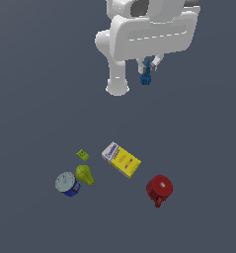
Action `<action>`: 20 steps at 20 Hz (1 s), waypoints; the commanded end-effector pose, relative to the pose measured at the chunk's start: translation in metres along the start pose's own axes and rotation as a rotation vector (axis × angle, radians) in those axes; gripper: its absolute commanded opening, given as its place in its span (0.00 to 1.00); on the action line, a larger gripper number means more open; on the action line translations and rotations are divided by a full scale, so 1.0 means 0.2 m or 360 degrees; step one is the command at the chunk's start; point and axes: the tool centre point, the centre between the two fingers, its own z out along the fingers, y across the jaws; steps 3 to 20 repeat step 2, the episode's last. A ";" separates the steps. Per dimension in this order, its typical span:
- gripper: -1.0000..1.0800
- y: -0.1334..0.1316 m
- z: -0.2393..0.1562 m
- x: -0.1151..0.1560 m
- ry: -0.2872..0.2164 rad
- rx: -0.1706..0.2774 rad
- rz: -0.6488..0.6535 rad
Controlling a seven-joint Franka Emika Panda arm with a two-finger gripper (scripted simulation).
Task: Pick up a designated object from a clutter of objects.
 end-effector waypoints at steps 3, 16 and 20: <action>0.00 0.00 0.00 0.00 -0.0001 0.0000 0.0001; 0.00 0.00 0.00 0.00 -0.0001 0.0000 0.0001; 0.00 0.00 0.00 0.00 -0.0001 0.0000 0.0001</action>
